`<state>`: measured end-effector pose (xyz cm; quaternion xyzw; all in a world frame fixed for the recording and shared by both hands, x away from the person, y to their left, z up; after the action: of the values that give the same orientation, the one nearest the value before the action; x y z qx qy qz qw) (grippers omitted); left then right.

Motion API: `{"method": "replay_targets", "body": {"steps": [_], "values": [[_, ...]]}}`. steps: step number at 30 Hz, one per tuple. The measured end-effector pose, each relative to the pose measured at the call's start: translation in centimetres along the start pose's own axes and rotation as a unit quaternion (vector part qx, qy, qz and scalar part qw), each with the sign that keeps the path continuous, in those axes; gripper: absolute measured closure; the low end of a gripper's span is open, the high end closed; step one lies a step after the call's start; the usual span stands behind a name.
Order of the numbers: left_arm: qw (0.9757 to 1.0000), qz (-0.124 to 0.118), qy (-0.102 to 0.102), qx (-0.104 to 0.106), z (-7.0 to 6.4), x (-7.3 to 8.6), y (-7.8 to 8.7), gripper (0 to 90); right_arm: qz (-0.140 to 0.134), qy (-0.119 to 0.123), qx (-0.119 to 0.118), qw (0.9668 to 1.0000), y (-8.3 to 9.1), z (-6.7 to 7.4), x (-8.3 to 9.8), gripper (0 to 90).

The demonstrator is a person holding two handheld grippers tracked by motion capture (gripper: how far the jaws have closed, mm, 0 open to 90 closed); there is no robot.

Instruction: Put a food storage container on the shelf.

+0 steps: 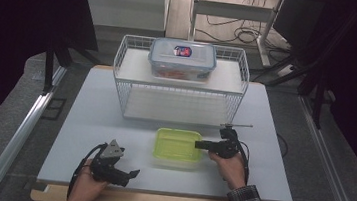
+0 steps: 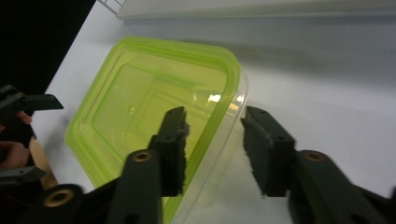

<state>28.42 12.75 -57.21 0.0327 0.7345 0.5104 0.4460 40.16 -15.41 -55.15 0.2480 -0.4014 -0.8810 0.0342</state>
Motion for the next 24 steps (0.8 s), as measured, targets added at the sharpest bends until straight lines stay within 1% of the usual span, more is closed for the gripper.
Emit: {"method": "replay_targets", "body": {"steps": [2, 4, 6, 7, 11, 13, 15, 18, 20, 23, 24], "values": [[1.0000, 0.001, 0.000, 0.000, 0.0, 0.0, 0.0, 5.4, 0.003, -0.017, -0.026, 0.9995, -0.1, 0.0, -0.1, 69.3], [1.0000, 0.000, 0.000, -0.001, 0.0, 0.0, 0.0, 5.4, 0.008, -0.029, -0.040, 0.9988, -0.1, -0.2, -0.1, 72.8], [1.0000, 0.000, -0.001, -0.001, 0.0, 0.0, 0.0, 5.4, 0.009, -0.041, -0.070, 0.9967, -0.1, 0.0, -0.3, 77.6], [1.0000, 0.000, -0.001, -0.002, 0.0, 0.0, 0.0, 5.4, 0.010, -0.043, -0.077, 0.9960, -0.1, 0.1, -0.3, 78.6], [1.0000, -0.001, 0.000, -0.003, 0.0, 0.0, 0.1, 5.5, 0.017, -0.035, -0.078, 0.9962, -0.2, 0.7, -0.5, 80.2], [1.0000, -0.001, 0.001, -0.003, 0.0, 0.0, 0.1, 5.4, 0.017, -0.032, -0.075, 0.9965, -0.2, 0.8, -0.5, 80.3], [1.0000, -0.002, 0.002, -0.003, 0.1, 0.0, 0.1, 5.4, 0.016, -0.031, -0.079, 0.9963, -0.2, 0.8, -0.5, 80.4], [1.0000, -0.003, 0.003, -0.004, 0.2, 0.0, 0.2, 5.4, 0.003, -0.034, -0.083, 0.9960, 0.0, 0.7, -0.6, 80.5], [1.0000, -0.004, 0.002, -0.005, 0.2, 0.0, 0.2, 5.4, -0.007, -0.035, -0.092, 0.9952, 0.4, 0.7, -0.7, 80.5], [1.0000, -0.003, 0.003, -0.005, 0.2, 0.0, 0.2, 5.4, -0.018, -0.029, -0.092, 0.9952, 1.0, 0.8, -0.9, 80.5], [1.0000, -0.004, 0.003, -0.005, 0.3, 0.0, 0.2, 5.4, -0.020, -0.030, -0.096, 0.9947, 1.2, 0.9, -0.9, 80.5]]}}
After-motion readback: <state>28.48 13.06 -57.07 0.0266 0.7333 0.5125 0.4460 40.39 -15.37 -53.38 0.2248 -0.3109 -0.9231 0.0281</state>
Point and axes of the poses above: each handheld gripper's, and its own axes: y roughly backward along the jaws, x roughly out of its underside, z roughly to its left, the point moved 7 cm from there along -y, roughly forward along the jaws, and after that the axes turned 10 degrees about z, right-handed, at the moved point
